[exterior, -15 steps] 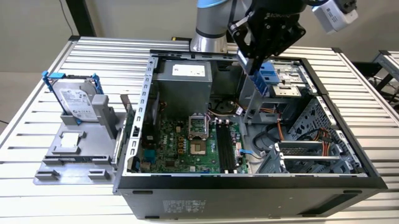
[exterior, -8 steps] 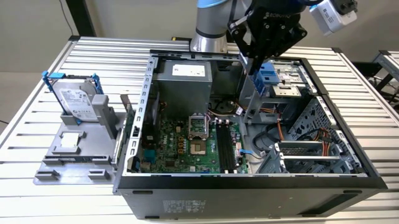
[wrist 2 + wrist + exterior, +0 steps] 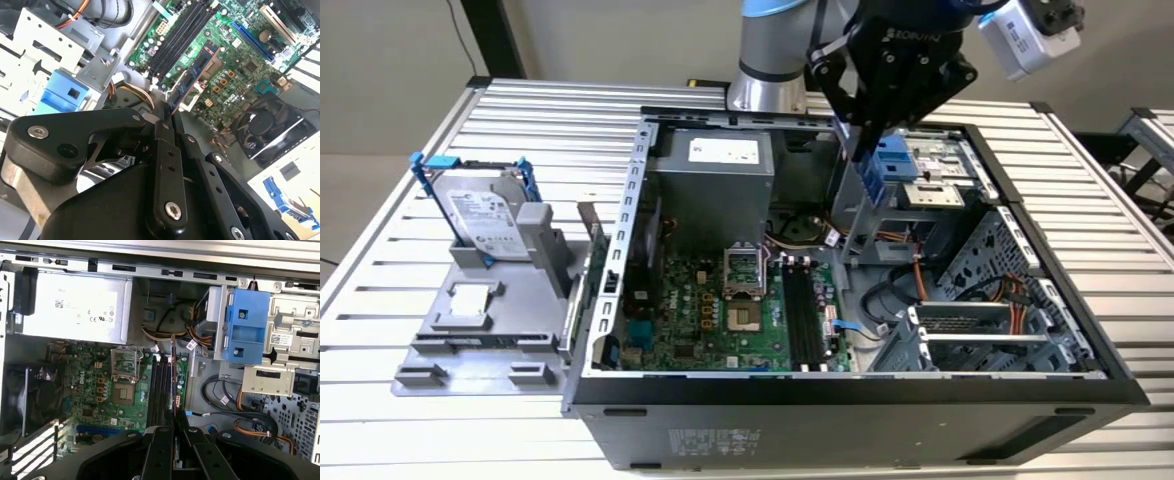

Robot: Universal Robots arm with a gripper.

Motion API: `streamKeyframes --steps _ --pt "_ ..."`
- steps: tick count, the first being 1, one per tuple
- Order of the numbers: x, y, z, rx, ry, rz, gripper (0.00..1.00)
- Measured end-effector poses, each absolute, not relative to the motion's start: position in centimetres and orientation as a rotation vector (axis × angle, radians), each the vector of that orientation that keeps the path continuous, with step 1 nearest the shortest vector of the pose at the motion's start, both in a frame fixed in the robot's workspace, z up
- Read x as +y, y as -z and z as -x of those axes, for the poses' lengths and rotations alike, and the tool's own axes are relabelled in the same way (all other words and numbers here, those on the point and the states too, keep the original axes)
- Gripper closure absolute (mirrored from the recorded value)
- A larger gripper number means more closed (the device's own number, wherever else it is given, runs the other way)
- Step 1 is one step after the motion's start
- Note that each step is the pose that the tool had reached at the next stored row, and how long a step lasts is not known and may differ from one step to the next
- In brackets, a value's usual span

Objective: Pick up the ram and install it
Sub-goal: 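Insert the ram into the slot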

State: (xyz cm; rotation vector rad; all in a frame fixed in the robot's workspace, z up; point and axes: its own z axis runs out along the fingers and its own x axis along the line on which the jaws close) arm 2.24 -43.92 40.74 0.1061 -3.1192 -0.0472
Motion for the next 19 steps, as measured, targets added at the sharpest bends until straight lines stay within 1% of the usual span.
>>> streamKeyframes --steps 19 --pt "-43.92 -39.75 -2.24 -3.121 0.043 -0.065 1.00"
